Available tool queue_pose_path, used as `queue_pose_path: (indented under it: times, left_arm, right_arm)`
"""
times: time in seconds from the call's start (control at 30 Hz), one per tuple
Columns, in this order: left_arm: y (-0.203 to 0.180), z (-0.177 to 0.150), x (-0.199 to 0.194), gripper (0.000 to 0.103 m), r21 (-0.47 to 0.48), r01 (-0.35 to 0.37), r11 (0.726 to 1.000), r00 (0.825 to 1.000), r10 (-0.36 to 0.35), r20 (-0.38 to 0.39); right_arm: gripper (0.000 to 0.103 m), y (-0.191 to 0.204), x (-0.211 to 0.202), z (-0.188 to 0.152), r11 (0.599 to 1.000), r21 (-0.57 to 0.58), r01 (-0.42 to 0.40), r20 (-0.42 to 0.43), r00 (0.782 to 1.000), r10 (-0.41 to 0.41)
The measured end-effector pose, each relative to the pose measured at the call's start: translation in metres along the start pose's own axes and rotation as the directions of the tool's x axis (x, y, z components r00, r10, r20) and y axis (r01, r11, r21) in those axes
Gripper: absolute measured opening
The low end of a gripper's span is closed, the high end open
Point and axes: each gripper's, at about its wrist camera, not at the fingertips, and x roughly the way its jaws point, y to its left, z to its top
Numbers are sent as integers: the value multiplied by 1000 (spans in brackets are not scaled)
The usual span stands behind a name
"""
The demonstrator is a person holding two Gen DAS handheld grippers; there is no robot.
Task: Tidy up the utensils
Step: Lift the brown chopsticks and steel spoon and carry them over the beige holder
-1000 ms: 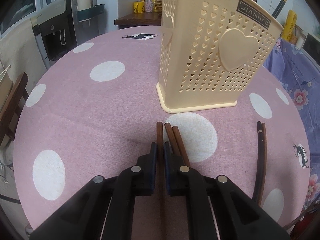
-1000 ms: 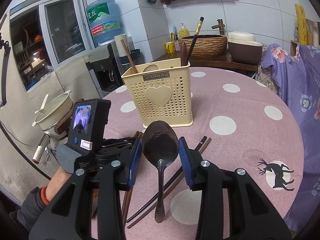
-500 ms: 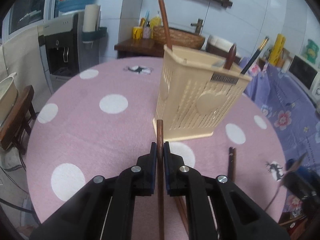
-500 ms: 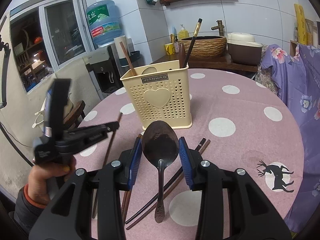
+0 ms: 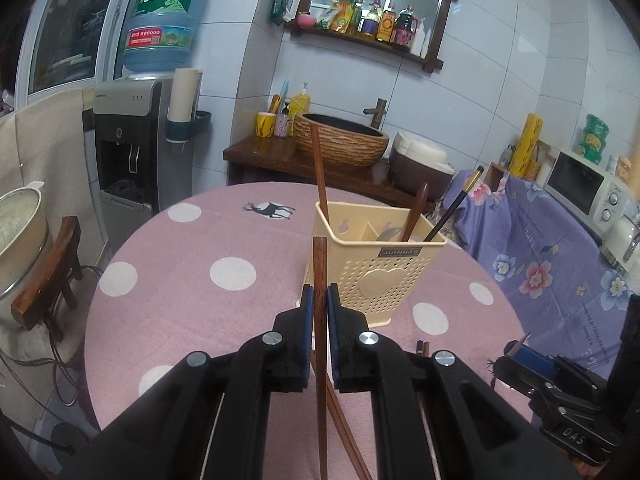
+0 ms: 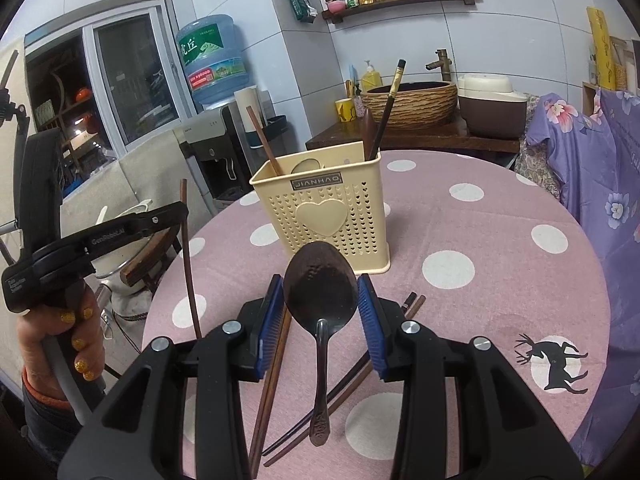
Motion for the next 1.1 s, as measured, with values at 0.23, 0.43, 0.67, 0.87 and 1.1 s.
queue_pose_path:
  times: [0.23, 0.43, 0.67, 0.87, 1.1]
  left_arm:
    - [0, 7, -15, 8, 4, 7, 1000, 999, -7, 44]
    - [-2, 10, -20, 8, 18, 8, 1000, 998, -9, 61]
    - [-6, 21, -27, 8, 37, 4, 999, 996, -7, 93]
    - [-16, 54, -34, 8, 63, 14, 998, 990, -22, 139]
    - [-31, 128, -54, 8, 40, 63, 997, 964, -71, 254]
  right_arm:
    - [38, 5, 0, 5, 1000, -13, -23, 21, 999, 24]
    - [38, 11, 2, 9, 999, -37, -22, 30, 999, 23]
    - [38, 12, 3, 17, 999, -41, -32, 44, 998, 33]
    - [38, 18, 5, 50, 997, -76, -22, 116, 993, 30]
    - [38, 34, 9, 132, 993, -112, 28, 265, 964, 3]
